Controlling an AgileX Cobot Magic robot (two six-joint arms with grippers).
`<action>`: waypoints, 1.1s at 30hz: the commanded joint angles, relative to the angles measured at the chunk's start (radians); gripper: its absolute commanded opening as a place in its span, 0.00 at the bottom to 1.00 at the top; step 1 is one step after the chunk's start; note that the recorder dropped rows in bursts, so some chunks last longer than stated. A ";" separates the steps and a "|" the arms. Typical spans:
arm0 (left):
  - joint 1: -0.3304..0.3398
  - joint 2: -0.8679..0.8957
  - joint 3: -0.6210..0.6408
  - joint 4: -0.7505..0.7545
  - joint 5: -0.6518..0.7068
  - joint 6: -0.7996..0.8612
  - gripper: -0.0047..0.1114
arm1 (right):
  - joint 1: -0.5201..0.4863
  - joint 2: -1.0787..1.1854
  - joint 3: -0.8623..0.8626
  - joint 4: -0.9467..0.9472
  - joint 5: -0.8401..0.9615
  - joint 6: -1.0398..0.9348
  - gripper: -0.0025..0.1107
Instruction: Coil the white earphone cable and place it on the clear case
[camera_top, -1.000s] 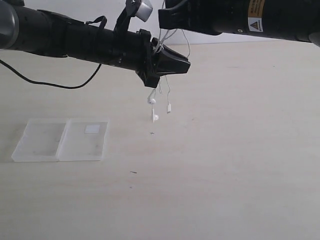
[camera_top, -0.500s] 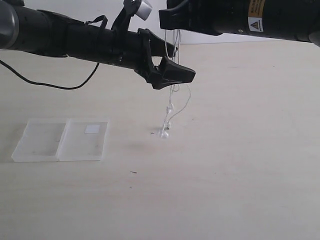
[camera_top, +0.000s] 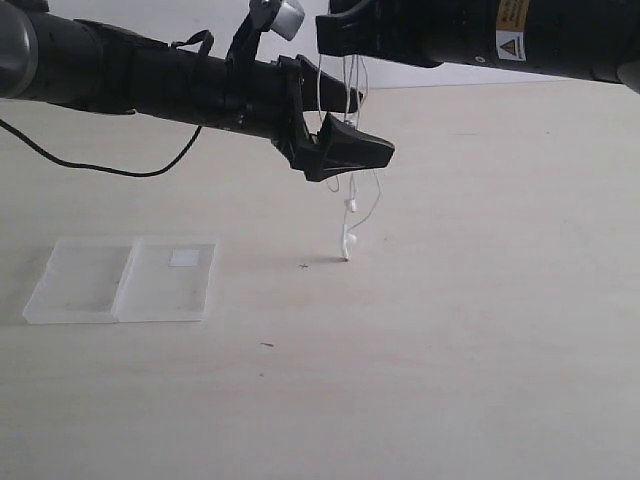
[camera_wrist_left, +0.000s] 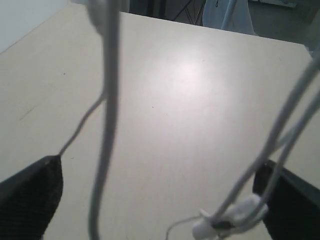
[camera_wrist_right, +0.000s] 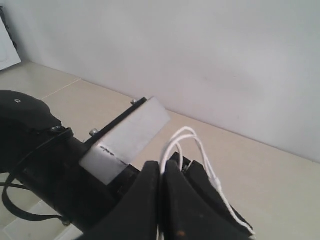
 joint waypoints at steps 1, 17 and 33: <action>0.002 0.002 -0.003 -0.044 0.004 0.034 0.89 | 0.000 -0.004 -0.007 -0.059 -0.038 0.070 0.02; 0.002 0.002 -0.003 -0.052 -0.017 0.024 0.89 | 0.000 -0.103 -0.005 -0.099 0.048 0.164 0.02; 0.002 0.002 -0.003 -0.085 0.127 0.039 0.89 | 0.000 -0.103 -0.005 -0.401 -0.103 0.451 0.02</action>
